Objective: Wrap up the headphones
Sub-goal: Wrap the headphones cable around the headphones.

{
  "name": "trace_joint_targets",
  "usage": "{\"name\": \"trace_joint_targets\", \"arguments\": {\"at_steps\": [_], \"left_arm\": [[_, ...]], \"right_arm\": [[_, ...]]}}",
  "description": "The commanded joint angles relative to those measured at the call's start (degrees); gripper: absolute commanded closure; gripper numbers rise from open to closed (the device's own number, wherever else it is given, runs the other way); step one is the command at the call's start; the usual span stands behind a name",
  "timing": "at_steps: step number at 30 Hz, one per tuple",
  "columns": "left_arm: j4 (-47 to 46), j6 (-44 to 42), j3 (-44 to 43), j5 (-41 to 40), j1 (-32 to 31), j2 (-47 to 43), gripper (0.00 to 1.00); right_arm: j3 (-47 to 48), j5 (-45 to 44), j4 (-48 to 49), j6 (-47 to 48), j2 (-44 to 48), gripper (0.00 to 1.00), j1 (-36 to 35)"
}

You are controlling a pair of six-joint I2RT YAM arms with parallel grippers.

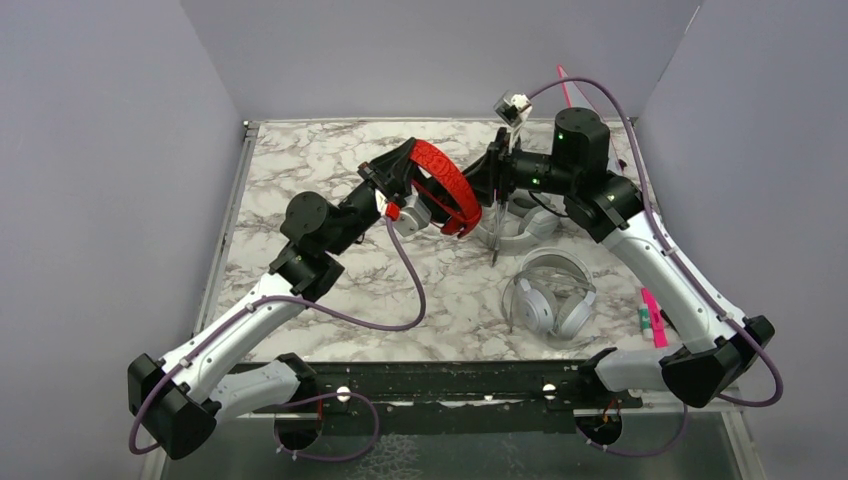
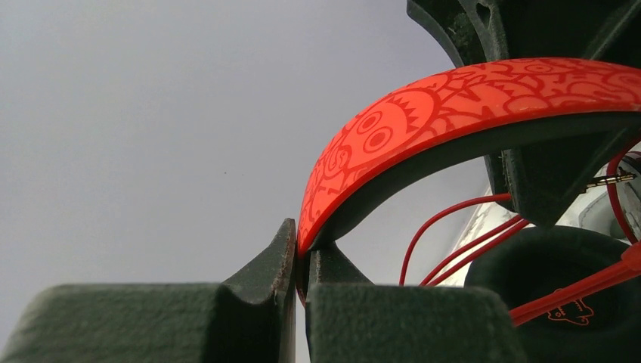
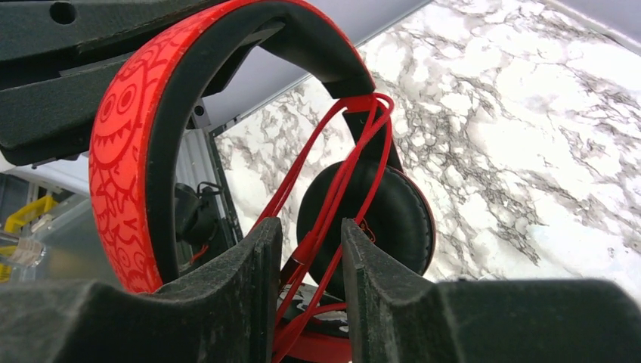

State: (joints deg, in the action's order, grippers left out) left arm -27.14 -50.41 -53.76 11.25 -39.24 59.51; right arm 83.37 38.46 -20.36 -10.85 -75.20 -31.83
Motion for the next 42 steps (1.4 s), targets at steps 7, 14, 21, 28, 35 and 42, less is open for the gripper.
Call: {"name": "trace_joint_targets", "arguments": {"at_steps": [7,14,21,28,35,42], "left_arm": [[-2.37,-0.5,-0.7,-2.63,-0.11,-2.23,1.0],[-1.91,-0.48,-0.12,-3.16,-0.09,-2.8,1.0],[-1.39,-0.39,-0.21,-3.0,-0.08,-3.25,1.0],[-1.17,-0.07,-0.54,-2.38,-0.06,-3.42,1.0],[-1.15,-0.21,-0.82,-1.84,-0.13,-3.42,1.0],[-0.81,0.78,-1.23,-1.26,-0.12,-3.69,1.0]], "right_arm": [[2.93,-3.37,-2.35,-3.26,1.44,0.52,-0.54],[2.44,-3.94,-1.16,-5.05,1.93,0.43,-0.57],[2.24,-6.54,-0.22,-7.91,1.59,0.36,-0.57],[2.14,-3.86,3.0,-11.99,0.14,0.34,-0.56],[2.67,-0.15,5.25,-15.06,-1.71,0.4,-0.52],[3.04,-4.41,1.8,-12.13,-1.53,0.41,-0.46]]}}
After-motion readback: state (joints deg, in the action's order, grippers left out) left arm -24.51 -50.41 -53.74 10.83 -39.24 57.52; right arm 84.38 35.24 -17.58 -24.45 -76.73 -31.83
